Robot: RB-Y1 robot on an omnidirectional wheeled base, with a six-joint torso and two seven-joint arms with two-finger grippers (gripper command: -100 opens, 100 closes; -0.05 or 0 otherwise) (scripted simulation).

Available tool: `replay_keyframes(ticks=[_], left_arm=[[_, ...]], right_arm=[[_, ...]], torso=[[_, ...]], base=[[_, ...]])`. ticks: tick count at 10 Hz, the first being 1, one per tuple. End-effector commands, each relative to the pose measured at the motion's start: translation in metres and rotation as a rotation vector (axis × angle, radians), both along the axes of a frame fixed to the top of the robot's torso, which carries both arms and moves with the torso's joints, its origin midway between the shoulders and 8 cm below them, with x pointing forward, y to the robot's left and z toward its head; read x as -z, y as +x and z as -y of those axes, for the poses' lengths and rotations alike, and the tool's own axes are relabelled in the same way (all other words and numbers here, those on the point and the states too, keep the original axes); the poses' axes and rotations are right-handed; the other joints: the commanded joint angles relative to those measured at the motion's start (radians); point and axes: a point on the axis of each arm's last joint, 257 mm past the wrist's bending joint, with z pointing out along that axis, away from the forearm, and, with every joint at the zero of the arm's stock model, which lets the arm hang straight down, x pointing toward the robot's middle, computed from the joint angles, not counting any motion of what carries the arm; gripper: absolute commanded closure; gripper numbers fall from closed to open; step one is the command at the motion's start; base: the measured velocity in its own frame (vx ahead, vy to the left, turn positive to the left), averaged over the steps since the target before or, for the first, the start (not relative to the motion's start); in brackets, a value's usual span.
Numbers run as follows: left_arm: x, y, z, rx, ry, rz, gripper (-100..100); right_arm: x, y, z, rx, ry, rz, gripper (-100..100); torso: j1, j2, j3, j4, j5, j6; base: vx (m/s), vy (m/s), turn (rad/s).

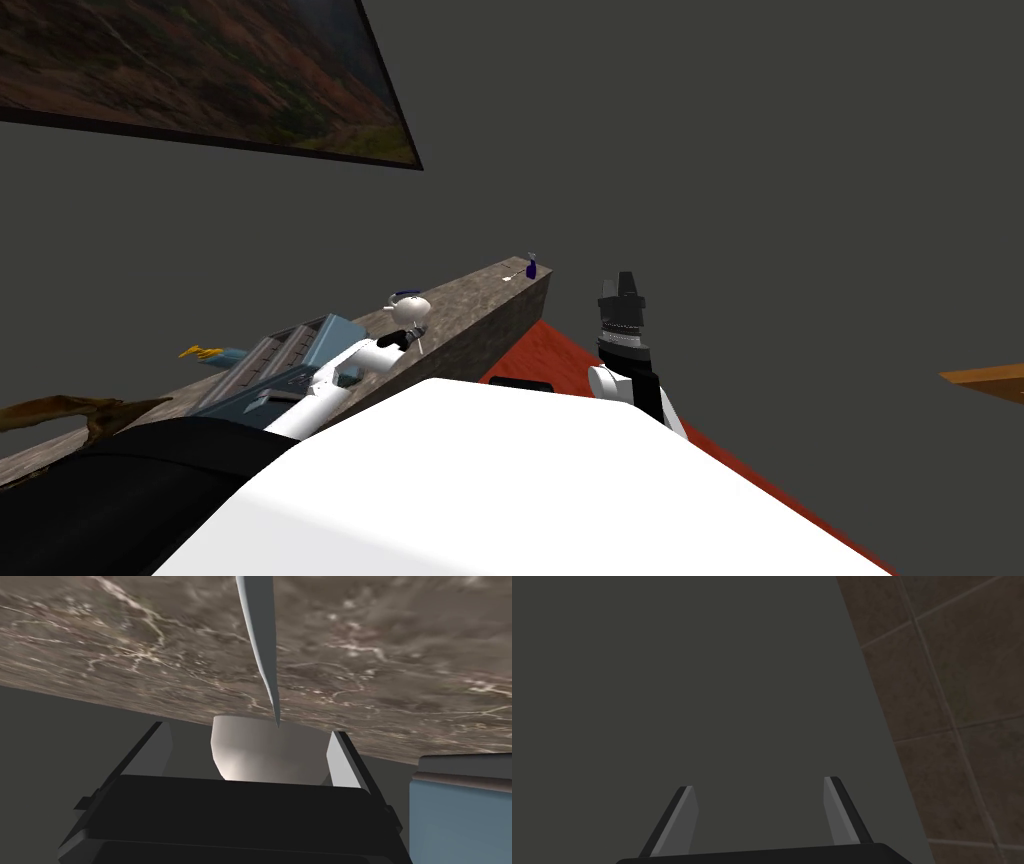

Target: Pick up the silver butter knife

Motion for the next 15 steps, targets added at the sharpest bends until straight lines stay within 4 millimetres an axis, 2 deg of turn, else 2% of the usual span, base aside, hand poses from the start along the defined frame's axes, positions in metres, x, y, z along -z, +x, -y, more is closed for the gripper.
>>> replay_keyframes(ticks=[1, 4, 5, 6, 7, 8, 9, 11, 12, 14, 15], left_arm=[[0.007, -0.015, -0.017, -0.035, 0.015, -0.048, -100], [0.017, -0.042, -0.041, -0.089, 0.037, -0.126, -100], [0.015, -0.034, -0.034, -0.075, 0.032, -0.106, -100], [0.016, -0.036, -0.035, -0.078, 0.033, -0.111, 0], [0.009, -0.017, -0.032, -0.057, 0.041, -0.092, -100], [0.019, -0.020, -0.023, -0.058, 0.019, -0.102, -100], [0.007, -0.002, -0.026, -0.042, 0.042, -0.081, -100], [0.025, -0.008, -0.011, -0.042, 0.004, -0.099, -100], [0.013, 0.010, -0.013, -0.024, 0.027, -0.079, -100], [0.029, 0.002, -0.002, -0.030, -0.005, -0.098, -100], [0.015, 0.018, -0.007, -0.016, 0.022, -0.077, -100]], right_arm=[[0.000, 0.000, 0.000, 0.000, 0.000, 0.000, 0], [0.000, 0.000, 0.000, 0.000, 0.000, 0.000, 0], [0.000, 0.000, 0.000, 0.000, 0.000, 0.000, 0], [0.000, 0.000, 0.000, 0.000, 0.000, 0.000, 0], [0.000, 0.000, 0.000, 0.000, 0.000, 0.000, 0], [0.000, 0.000, 0.000, 0.000, 0.000, 0.000, 0], [0.000, 0.000, 0.000, 0.000, 0.000, 0.000, 0], [0.000, 0.000, 0.000, 0.000, 0.000, 0.000, 0], [0.000, 0.000, 0.000, 0.000, 0.000, 0.000, 0], [0.000, 0.000, 0.000, 0.000, 0.000, 0.000, 0], [0.000, 0.000, 0.000, 0.000, 0.000, 0.000, 0]], torso=[[0.000, 0.000, 0.000, 0.000, 0.000, 0.000], [0.002, 0.002, 0.001, 0.000, 0.001, 0.000], [0.002, 0.002, 0.001, 0.000, 0.000, 0.000], [0.004, 0.004, 0.002, 0.001, 0.001, 0.000], [0.005, 0.005, 0.003, 0.001, 0.001, 0.000], [0.006, 0.006, 0.003, 0.001, 0.001, 0.000], [0.007, 0.006, 0.004, 0.001, 0.002, 0.000], [0.007, 0.007, 0.004, 0.002, 0.002, 0.000], [0.007, 0.007, 0.004, 0.001, 0.002, 0.000], [0.007, 0.006, 0.004, 0.001, 0.002, 0.000], [0.006, 0.006, 0.003, 0.001, 0.002, 0.000]], base=[[0.078, -0.086, -0.011], [0.062, -0.061, -0.016], [0.029, -0.032, 0.003], [0.005, -0.006, 0.001], [-0.006, 0.005, 0.012], [-0.009, 0.011, -0.003], [-0.018, 0.020, 0.011], [-0.010, 0.013, -0.002], [-0.009, 0.009, 0.015], [-0.007, 0.009, -0.001], [-0.013, 0.009, 0.014]])
